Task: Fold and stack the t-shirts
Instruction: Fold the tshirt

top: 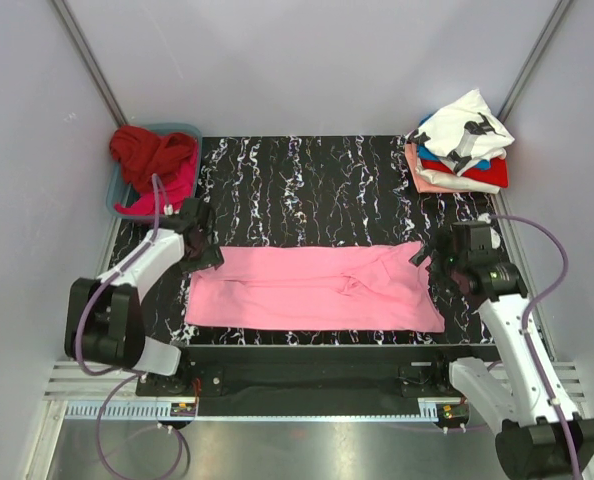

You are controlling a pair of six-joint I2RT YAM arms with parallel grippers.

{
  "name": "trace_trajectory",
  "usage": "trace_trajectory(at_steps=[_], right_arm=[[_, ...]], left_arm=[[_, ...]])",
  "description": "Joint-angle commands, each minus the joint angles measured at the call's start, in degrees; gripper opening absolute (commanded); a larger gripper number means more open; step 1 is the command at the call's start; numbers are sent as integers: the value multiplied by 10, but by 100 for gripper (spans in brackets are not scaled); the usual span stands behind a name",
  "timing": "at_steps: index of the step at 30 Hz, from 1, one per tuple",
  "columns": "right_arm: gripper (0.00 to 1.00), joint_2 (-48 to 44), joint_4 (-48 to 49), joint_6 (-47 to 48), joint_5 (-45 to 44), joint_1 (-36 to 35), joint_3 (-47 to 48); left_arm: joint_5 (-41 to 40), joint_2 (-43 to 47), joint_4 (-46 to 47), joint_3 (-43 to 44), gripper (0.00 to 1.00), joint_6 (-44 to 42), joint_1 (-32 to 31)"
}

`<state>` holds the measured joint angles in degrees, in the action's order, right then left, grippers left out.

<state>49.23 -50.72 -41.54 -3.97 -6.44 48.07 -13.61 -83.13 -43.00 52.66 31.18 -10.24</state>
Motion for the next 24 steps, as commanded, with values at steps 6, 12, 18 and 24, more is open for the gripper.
trace_trajectory(at_steps=[6, 12, 18, 24], right_arm=[[97, -47, 45, -105, 28, -3, -42], [90, 16, 188, -145, 171, -3, -140], [88, 240, 289, -121, 242, -7, -120], [88, 438, 302, -85, 232, -27, 2]], left_arm=[[-24, 74, 28, -10, 81, 19, 1], [-1, 26, 70, -8, 79, 13, -20], [-4, -49, 78, -5, 76, 23, -58], [5, -84, 94, -10, 75, 20, -75]])
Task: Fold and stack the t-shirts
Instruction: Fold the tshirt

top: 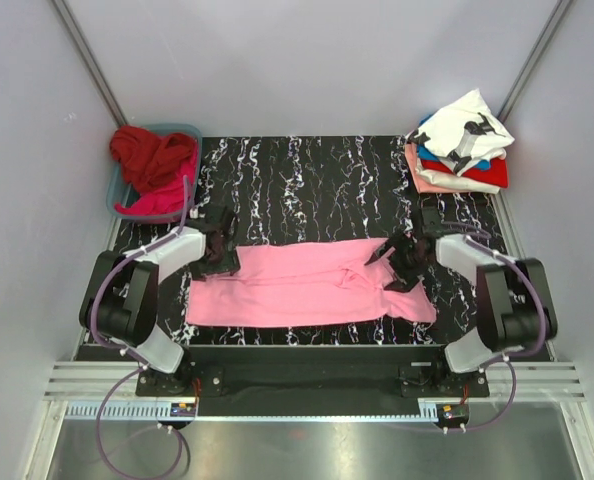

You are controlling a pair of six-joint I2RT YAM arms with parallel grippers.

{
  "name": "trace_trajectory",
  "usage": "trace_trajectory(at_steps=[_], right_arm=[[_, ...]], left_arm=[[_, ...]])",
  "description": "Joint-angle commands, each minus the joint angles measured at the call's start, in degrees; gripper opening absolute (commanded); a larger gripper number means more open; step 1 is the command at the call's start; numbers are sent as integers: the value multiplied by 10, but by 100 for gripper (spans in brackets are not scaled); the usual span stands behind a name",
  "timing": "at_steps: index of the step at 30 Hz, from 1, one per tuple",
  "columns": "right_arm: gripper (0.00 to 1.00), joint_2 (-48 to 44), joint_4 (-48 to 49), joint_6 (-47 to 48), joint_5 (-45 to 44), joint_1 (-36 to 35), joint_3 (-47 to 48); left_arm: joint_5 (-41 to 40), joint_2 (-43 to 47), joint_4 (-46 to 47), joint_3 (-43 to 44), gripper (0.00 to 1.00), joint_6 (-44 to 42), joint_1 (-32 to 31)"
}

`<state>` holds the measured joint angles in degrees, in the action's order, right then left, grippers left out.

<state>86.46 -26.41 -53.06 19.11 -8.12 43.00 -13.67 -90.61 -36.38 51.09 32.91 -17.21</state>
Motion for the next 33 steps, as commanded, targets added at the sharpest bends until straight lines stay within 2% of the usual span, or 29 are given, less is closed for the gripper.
trace_trajectory(at_steps=[1, 6, 7, 9, 10, 12, 13, 14, 16, 17, 19, 21, 24, 28, 33], right_arm=[[88, 91, 53, 37, -1, -10, 103], [84, 294, -23, 73, -21, -11, 302], [83, 319, -33, 72, -34, -11, 380], [82, 406, -77, 76, -44, -14, 471], [81, 439, -99, 78, -46, -18, 579], [79, 541, -169, 81, -34, -22, 693], [79, 573, -188, 81, -28, -25, 798], [78, 632, -222, 80, -18, -33, 850], [78, 684, -237, 72, -7, -42, 978], [77, 723, -240, 69, 8, -49, 1011], [76, 750, -218, 56, 34, -54, 1059], [75, 762, -168, 36, 61, -60, 1054], [75, 774, -119, 26, 85, -67, 1048], [75, 811, -109, 25, 110, -68, 1101], [74, 814, -91, 39, 103, -68, 1092]], left_arm=[[7, -11, 27, 2, 74, 1, -7], [14, -12, 32, -23, 72, -12, -21], [15, -12, 31, -27, 71, -11, -23], [20, -14, 32, -31, 71, -9, -33], [24, -16, 30, -32, 70, -7, -37], [36, -20, 31, -38, 69, 2, -50], [37, -22, 32, -42, 68, 8, -56], [37, -22, 28, -43, 68, 14, -73], [50, -14, 25, -56, 68, 32, -92], [55, 0, 28, -63, 68, 41, -116], [86, 16, 44, -92, 68, 77, -140], [119, 37, 67, -123, 68, 123, -186], [125, 46, 66, -116, 69, 178, -277], [168, 40, 114, -111, 69, 239, -384], [184, -1, 166, -83, 69, 307, -467]])
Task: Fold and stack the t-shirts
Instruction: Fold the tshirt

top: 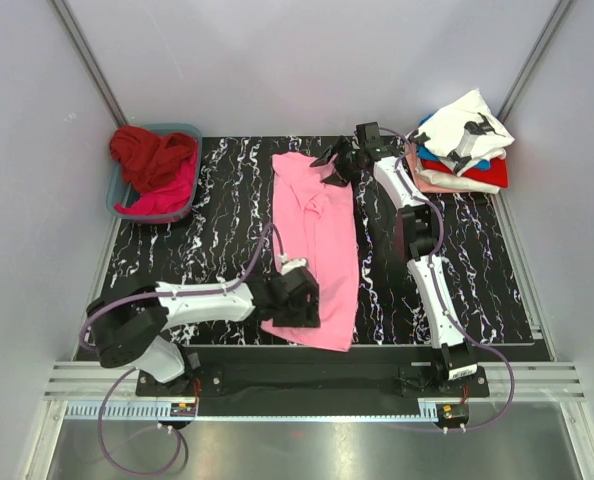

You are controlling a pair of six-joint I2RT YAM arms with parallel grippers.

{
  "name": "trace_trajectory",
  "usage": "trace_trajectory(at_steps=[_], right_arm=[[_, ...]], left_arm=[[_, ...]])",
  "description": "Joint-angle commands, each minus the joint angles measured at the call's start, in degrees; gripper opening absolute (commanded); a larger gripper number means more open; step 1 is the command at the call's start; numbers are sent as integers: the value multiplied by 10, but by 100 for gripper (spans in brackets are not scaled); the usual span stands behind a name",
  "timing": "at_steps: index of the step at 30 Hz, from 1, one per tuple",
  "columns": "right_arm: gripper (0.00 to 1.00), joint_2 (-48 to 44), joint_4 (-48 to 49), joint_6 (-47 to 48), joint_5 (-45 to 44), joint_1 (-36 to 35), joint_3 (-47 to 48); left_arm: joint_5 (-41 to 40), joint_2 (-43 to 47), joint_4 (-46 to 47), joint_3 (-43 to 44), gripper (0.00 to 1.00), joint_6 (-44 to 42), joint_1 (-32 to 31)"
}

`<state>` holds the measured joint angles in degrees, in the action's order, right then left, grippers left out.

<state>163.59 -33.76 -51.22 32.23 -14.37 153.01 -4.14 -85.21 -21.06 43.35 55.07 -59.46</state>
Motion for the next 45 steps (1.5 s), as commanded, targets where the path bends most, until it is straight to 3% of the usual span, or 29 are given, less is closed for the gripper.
trace_trajectory(at_steps=[1, 4, 7, 12, 15, 21, 26, 30, 34, 35, 39, 41, 43, 44, 45], right_arm=[[73, 45, -18, 24, -34, -6, -9], [73, 46, -14, 31, -40, -3, -8], [74, 45, -6, 34, -41, 0, -5], [74, 24, 5, 32, -35, 4, -24], [78, -4, 14, 30, -24, 7, -44], [98, -74, -3, 37, -8, 24, -46], [100, -146, -28, 52, 12, 41, -74], [100, -264, -93, 116, -35, 44, -136], [100, -420, -114, 175, -91, 45, -312], [100, -457, -109, 180, -102, 45, -415], [99, -678, -74, 177, -133, 44, -683], [91, -752, -58, 164, -141, 43, -837], [84, -858, -27, 140, -129, 35, -932], [71, -891, -19, 130, -124, 28, -1011], [67, -951, -11, 121, -122, 11, -1045]], left_arm=[[88, -64, 8, 2, 69, 91, -63], [92, -72, -7, 25, 70, 114, -99], [68, -25, -48, 40, 72, 148, -152], [-26, 51, -207, 81, 74, 193, -205], [-69, 99, -287, 97, 75, 211, -217], [-111, 171, -340, 82, 75, 232, -226], [-150, 212, -365, 88, 77, 234, -226], [-185, 235, -355, 75, 79, 231, -220], [-205, 235, -336, 53, 78, 224, -208], [-206, 238, -317, 46, 77, 222, -206], [-183, 263, -220, -18, 75, 207, -176], [-139, 268, -170, -66, 73, 189, -154], [-114, 270, -111, -102, 72, 182, -131], [-112, 269, -91, -108, 71, 181, -128], [-111, 262, -84, -113, 71, 180, -123]])
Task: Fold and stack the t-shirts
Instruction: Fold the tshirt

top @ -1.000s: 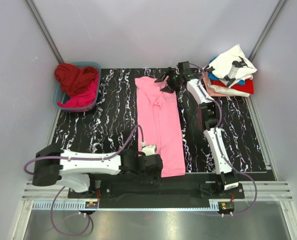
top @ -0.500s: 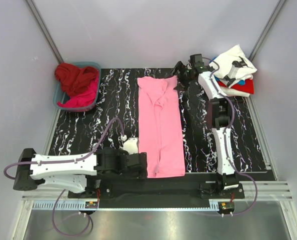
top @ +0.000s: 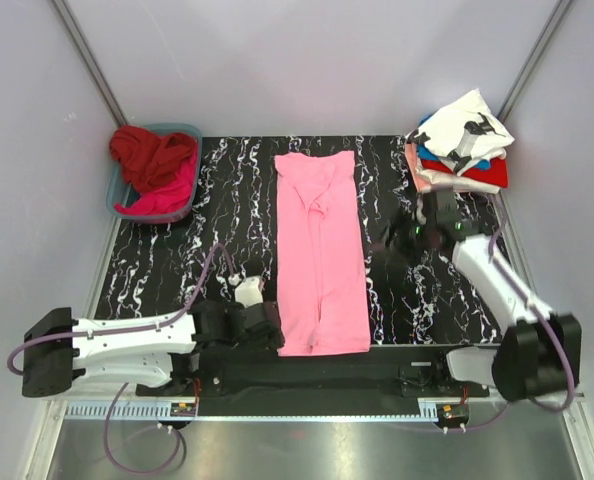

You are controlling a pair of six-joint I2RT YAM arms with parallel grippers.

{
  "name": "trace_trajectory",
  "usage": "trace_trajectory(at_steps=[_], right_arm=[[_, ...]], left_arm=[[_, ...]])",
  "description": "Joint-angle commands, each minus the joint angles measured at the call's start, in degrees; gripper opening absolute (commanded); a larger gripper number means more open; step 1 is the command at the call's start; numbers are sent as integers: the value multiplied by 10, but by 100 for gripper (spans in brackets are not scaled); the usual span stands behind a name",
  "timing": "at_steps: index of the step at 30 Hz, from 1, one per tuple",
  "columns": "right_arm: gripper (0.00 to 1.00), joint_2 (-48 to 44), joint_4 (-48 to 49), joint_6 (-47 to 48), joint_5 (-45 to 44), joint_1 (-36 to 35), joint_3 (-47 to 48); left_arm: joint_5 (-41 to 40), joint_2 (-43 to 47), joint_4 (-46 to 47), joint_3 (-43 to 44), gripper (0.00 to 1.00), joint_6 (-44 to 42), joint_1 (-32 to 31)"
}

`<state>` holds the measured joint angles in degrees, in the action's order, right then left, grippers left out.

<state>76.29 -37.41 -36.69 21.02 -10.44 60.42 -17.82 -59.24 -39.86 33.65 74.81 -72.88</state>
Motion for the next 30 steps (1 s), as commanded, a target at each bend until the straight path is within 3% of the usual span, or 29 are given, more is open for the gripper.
trace_trajectory(at_steps=[1, 5, 6, 8, 14, 22, 30], right_arm=[[64, -105, 24, -43, -12, -35, -149], [50, -201, 9, -77, -19, -61, -280], [42, -230, 7, -82, -28, -61, -298], [40, -254, 6, -96, -32, -63, -342], [41, -255, 11, -109, -12, -101, -391], [52, -255, 2, -113, -26, -143, -382], [47, -172, 23, -115, -63, -213, -349]], left_arm=[[27, -2, 110, -22, 71, -17, 12], [47, -25, 180, -47, 70, -13, 22], [52, -35, 192, -53, 69, -12, 25], [60, -45, 211, -66, 68, -1, 25], [62, -61, 204, -70, 67, 10, 24], [65, -70, 210, -77, 67, 19, 25], [68, -89, 226, -80, 66, 18, 25]])
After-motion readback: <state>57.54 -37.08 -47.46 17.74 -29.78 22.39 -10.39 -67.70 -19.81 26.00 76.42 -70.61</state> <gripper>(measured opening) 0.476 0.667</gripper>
